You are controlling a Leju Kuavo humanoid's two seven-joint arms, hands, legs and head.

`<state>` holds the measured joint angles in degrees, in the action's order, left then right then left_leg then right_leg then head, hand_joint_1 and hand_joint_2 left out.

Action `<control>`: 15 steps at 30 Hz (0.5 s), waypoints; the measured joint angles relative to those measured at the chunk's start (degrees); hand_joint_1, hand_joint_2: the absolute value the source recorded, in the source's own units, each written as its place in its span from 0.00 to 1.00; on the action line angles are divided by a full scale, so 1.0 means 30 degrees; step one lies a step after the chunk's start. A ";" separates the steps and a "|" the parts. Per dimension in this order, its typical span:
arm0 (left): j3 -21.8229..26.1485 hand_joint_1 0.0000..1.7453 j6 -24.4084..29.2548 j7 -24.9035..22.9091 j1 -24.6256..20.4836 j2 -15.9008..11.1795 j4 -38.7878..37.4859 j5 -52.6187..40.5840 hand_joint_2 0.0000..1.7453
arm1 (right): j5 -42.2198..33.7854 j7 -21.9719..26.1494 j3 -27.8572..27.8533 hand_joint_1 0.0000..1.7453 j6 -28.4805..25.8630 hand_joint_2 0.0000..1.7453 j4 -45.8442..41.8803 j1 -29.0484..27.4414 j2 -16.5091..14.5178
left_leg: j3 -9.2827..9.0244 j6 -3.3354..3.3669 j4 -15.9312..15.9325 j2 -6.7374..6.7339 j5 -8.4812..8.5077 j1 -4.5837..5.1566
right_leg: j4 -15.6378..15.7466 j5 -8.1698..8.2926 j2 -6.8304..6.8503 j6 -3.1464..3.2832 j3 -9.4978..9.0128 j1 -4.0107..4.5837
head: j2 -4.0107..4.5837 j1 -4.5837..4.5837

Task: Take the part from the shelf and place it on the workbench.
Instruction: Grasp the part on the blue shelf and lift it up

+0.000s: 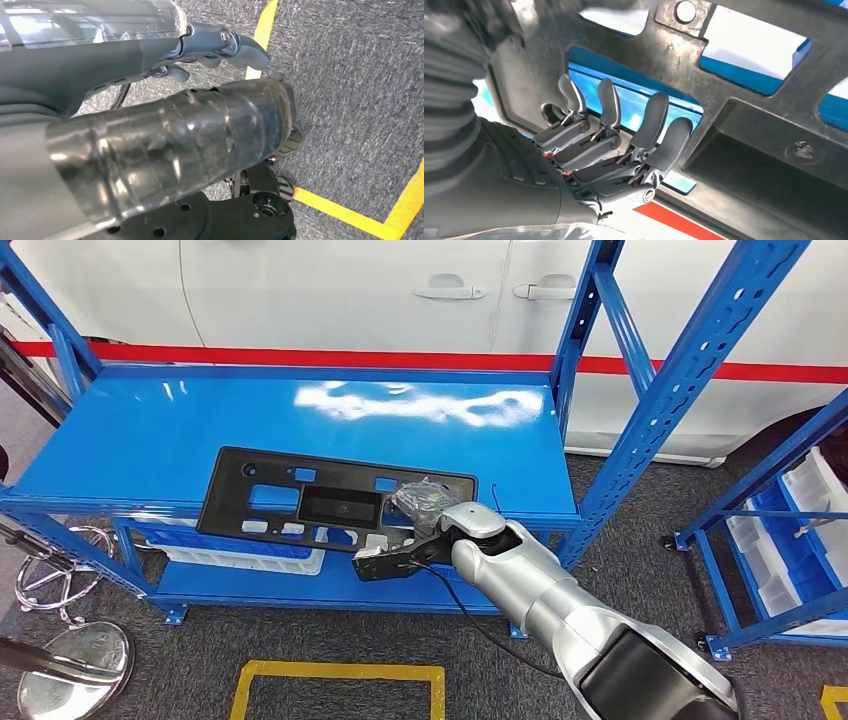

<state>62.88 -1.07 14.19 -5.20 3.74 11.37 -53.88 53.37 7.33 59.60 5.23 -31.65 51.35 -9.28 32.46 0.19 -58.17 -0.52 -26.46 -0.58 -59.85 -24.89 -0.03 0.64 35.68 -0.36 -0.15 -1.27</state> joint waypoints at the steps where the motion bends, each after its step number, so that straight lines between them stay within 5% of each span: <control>1: 0.0000 0.00 -0.0013 0.0000 -0.0001 0.0000 0.0000 -0.0011 0.00 | 0.0000 0.0002 0.0000 0.00 -0.0002 1.00 -0.0011 -0.0001 0.0004 | 0.0000 0.0000 -0.0001 0.0000 0.0001 0.0000 | 0.0000 0.0004 -0.0001 -0.0002 0.0000 0.0000 | 0.0000 0.0000; 15: 0.0002 0.00 -0.0031 0.0000 -0.0002 0.0000 0.0000 -0.0013 0.00 | -0.0007 0.0004 0.0000 0.00 -0.0005 1.00 -0.0018 -0.0007 0.0046 | 0.0010 0.0017 -0.0010 0.0000 0.0014 0.0006 | 0.0001 0.0032 0.0000 -0.0021 0.0000 0.0000 | 0.0000 0.0000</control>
<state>62.89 -1.16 14.19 -5.21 3.74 11.37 -53.92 53.35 7.34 59.60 5.21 -31.71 51.33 -9.14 32.49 0.24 -58.21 -0.52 -26.42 -0.56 -59.84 -24.79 -0.03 0.57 35.68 -0.36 -0.15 -1.27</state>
